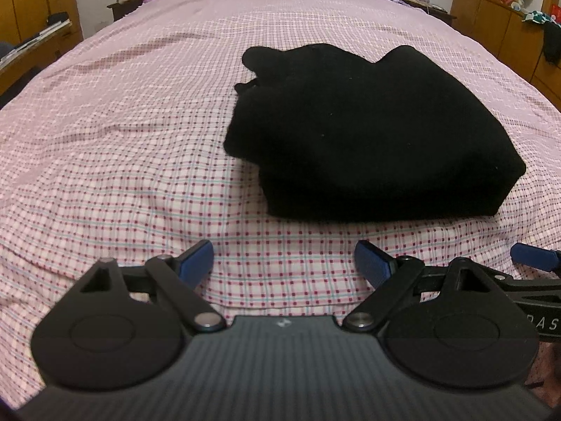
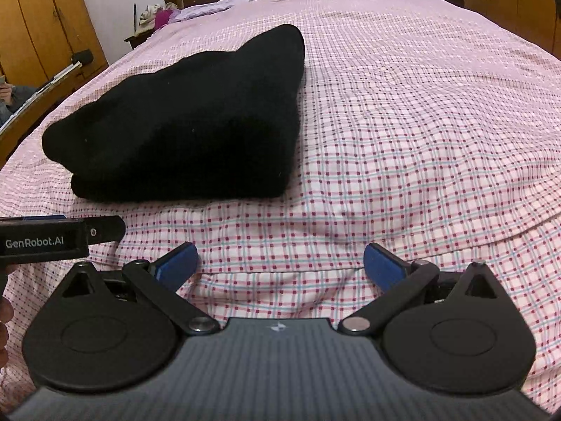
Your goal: Fold small clothes
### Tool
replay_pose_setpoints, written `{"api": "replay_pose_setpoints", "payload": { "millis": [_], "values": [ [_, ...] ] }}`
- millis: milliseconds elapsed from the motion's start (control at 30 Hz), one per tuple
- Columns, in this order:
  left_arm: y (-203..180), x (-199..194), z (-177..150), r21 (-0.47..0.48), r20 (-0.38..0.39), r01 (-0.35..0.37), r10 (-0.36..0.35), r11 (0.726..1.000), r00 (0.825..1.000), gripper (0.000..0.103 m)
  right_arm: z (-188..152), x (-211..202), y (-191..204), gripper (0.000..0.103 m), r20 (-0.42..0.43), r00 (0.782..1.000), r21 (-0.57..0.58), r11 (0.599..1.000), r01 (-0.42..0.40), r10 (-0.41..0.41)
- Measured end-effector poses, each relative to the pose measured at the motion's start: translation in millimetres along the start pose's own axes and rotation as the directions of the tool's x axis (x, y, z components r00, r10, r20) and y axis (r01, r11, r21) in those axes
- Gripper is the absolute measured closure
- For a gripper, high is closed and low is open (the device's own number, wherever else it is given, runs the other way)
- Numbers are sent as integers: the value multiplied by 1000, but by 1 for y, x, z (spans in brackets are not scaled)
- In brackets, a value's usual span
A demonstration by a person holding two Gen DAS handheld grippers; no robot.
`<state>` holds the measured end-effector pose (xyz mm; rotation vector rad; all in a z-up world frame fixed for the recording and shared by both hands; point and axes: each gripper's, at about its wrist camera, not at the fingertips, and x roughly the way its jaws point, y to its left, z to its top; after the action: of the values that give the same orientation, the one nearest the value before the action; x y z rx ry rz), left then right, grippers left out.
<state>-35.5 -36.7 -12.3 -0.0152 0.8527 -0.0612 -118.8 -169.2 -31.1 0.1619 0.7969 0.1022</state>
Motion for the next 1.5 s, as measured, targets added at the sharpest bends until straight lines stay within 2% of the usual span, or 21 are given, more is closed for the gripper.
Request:
{"api": "replay_pose_setpoints", "payload": {
  "millis": [133, 1500],
  "values": [
    [-3, 1, -1, -1, -3, 3, -3, 1000, 1000, 5, 1, 1, 0, 0, 0, 1000, -1, 1000, 0, 0],
    [-9, 0, -5, 11, 6, -11, 11, 1000, 1000, 5, 0, 3, 2, 0, 0, 1000, -11, 1000, 3, -3]
  ]
}}
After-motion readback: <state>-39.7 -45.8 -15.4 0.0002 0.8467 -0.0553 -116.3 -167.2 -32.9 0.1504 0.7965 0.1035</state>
